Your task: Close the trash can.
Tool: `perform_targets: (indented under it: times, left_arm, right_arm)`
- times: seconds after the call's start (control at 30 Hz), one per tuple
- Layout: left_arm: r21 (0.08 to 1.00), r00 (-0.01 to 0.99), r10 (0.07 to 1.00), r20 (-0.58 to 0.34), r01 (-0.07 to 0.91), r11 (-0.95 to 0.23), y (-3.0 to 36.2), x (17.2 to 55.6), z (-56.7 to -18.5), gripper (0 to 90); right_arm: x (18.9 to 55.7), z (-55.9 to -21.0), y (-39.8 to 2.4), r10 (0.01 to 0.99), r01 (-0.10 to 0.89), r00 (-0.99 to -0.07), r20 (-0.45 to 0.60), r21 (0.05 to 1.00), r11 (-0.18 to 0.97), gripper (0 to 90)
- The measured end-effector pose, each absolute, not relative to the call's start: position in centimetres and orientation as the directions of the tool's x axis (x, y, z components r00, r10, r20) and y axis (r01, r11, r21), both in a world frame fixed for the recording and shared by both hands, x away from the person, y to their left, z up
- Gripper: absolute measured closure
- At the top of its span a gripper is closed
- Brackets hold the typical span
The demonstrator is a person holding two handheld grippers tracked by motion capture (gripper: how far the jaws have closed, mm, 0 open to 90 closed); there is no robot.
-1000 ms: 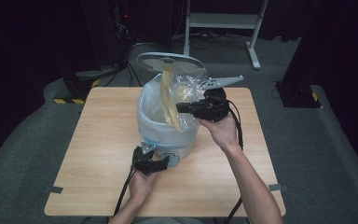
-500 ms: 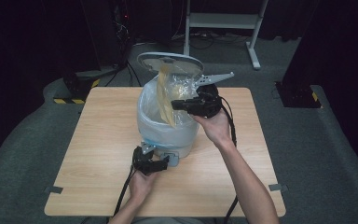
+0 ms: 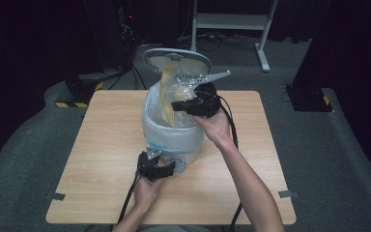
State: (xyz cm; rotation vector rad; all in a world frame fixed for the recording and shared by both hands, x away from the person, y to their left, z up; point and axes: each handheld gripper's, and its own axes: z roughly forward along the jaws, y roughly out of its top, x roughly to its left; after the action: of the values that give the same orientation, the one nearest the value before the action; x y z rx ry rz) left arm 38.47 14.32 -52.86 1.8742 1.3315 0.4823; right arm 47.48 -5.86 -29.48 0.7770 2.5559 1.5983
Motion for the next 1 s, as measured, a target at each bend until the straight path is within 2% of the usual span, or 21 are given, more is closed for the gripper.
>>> perform_targets:
  times: [0.33,0.5,0.6,0.73,1.0]
  left_arm:
    - [0.770,0.382,0.917,-0.114,0.617,-0.162,14.4,38.5,-52.9,14.8]
    - [0.766,0.381,0.916,-0.124,0.624,-0.156,14.3,38.5,-52.9,14.8]
    - [0.769,0.384,0.915,-0.123,0.620,-0.157,14.4,38.5,-52.9,14.8]
    - [0.768,0.384,0.915,-0.124,0.621,-0.156,14.4,38.5,-52.9,14.8]
    - [0.769,0.383,0.915,-0.123,0.620,-0.156,14.4,38.5,-52.9,14.8]
  right_arm:
    - [48.5,-30.1,-5.0,0.448,0.424,-0.863,0.233,0.816,0.392,87.9]
    - [48.7,-30.5,-4.5,0.469,0.446,-0.851,0.237,0.797,0.407,68.5]
    - [48.6,-30.4,-4.8,0.478,0.451,-0.845,0.240,0.800,0.395,64.0]
    - [48.0,-30.1,-5.2,0.480,0.428,-0.850,0.216,0.815,0.391,63.4]
    - [47.4,-29.8,-6.7,0.536,0.395,-0.828,0.163,0.849,0.352,69.3]
